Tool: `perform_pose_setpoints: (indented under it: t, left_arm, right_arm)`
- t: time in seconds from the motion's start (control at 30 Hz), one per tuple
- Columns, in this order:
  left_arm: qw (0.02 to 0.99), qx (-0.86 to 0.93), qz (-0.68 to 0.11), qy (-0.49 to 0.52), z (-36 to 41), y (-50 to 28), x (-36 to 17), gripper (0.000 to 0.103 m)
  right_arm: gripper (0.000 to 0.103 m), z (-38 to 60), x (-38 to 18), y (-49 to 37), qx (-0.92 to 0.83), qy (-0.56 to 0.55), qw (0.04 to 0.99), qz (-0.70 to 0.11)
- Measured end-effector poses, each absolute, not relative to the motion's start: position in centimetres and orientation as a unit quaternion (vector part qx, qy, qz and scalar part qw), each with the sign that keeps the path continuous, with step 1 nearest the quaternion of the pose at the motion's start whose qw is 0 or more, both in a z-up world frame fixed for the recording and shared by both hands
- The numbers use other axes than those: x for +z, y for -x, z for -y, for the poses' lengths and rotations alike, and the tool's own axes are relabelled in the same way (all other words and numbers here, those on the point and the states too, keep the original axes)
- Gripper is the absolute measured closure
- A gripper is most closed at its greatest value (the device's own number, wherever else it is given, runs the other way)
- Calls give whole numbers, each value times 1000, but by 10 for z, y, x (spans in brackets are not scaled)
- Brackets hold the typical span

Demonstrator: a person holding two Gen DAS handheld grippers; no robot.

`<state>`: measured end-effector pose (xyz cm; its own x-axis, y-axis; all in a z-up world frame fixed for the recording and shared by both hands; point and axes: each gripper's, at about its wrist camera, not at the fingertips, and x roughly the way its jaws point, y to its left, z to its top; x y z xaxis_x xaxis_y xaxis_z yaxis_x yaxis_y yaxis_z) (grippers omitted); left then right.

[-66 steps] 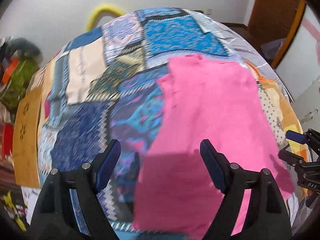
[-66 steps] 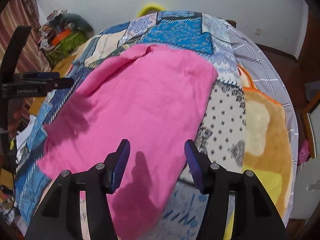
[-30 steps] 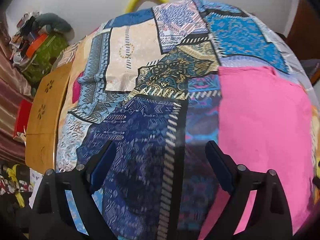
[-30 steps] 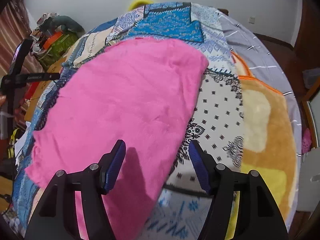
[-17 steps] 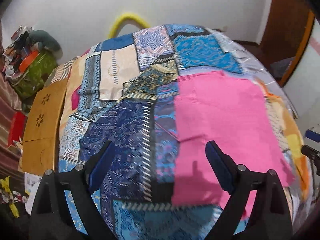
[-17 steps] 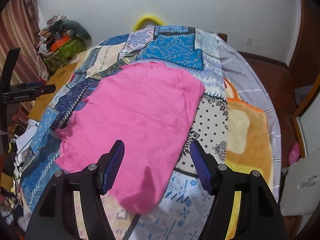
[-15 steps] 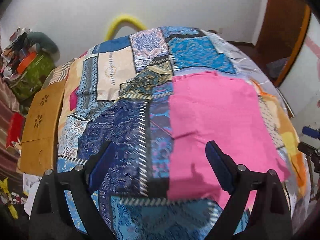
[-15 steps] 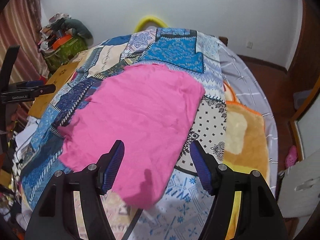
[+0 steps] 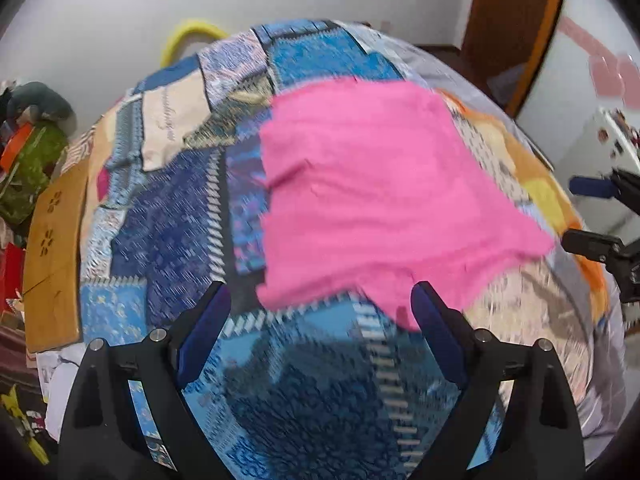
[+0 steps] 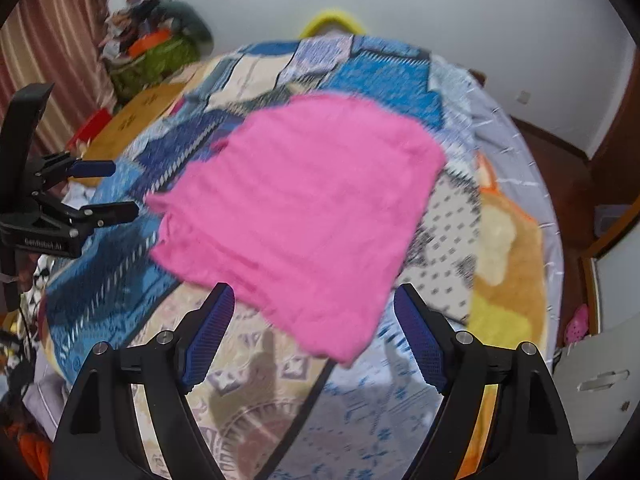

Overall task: Fold small clothes
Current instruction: 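Release the cardigan with both grippers and press the folded bundle flat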

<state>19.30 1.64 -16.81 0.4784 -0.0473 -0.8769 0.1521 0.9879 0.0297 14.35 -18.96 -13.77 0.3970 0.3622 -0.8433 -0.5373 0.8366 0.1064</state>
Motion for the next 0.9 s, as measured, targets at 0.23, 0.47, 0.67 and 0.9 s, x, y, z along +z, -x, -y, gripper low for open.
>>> perform_pose_setpoints:
  t: [0.23, 0.47, 0.67, 0.9]
  left_arm:
    - [840, -69, -535, -55, -15, -178, -198, 11]
    - [842, -73, -532, -56, -7, -192, -208, 7]
    - [842, -98, -524, -80, 11, -214, -219, 3]
    - [830, -111, -545, -25, 2, -237, -230, 16]
  right_arm:
    - [24, 171, -173, -135, 293, 111, 798, -515]
    - [24, 167, -184, -140, 299, 107, 790, -525]
    - [24, 164, -191, -145, 307, 108, 791, -517]
    - [44, 166, -198, -153, 304, 89, 801, -508]
